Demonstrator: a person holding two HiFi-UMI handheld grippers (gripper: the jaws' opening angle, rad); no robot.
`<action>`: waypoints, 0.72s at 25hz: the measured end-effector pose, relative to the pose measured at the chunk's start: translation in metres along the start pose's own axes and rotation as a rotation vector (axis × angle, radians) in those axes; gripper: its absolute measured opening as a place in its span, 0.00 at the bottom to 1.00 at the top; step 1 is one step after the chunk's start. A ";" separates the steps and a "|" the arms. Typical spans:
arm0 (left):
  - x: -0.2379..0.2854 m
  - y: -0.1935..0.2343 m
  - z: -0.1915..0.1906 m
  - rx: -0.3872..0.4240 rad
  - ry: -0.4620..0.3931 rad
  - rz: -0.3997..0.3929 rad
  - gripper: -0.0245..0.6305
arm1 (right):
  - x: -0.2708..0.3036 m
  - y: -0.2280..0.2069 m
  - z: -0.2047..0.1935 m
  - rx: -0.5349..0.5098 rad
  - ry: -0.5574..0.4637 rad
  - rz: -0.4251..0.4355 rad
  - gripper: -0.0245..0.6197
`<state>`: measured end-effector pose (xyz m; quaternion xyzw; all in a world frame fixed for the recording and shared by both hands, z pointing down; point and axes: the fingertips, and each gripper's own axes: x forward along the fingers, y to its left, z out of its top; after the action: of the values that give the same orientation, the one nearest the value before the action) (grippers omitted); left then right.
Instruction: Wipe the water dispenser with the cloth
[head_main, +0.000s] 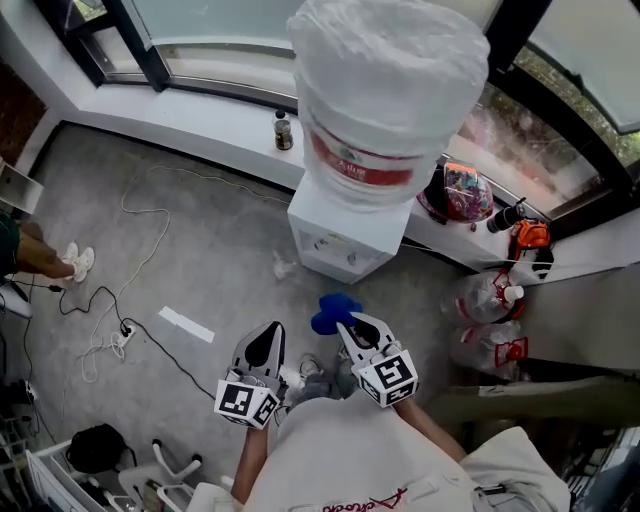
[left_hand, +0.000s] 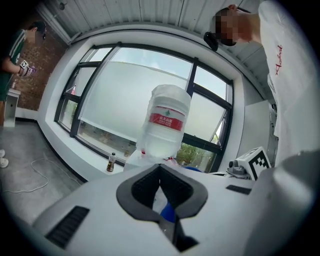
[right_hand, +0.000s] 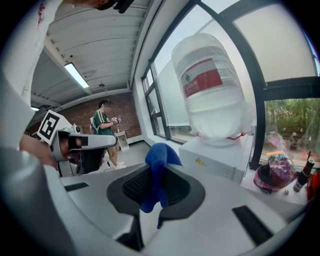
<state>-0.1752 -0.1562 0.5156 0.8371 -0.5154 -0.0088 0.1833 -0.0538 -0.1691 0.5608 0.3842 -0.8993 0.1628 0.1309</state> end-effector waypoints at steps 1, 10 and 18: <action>0.002 0.001 -0.002 -0.005 0.007 0.000 0.06 | 0.001 -0.001 -0.005 0.006 0.011 -0.001 0.12; 0.000 0.008 -0.007 -0.030 0.025 0.026 0.06 | 0.034 -0.010 -0.015 -0.013 0.039 0.016 0.12; -0.009 0.011 -0.010 -0.047 0.028 0.037 0.06 | 0.111 -0.029 0.034 -0.104 -0.035 0.037 0.12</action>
<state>-0.1870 -0.1504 0.5268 0.8228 -0.5279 -0.0058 0.2103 -0.1105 -0.2731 0.5750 0.3632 -0.9156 0.1113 0.1318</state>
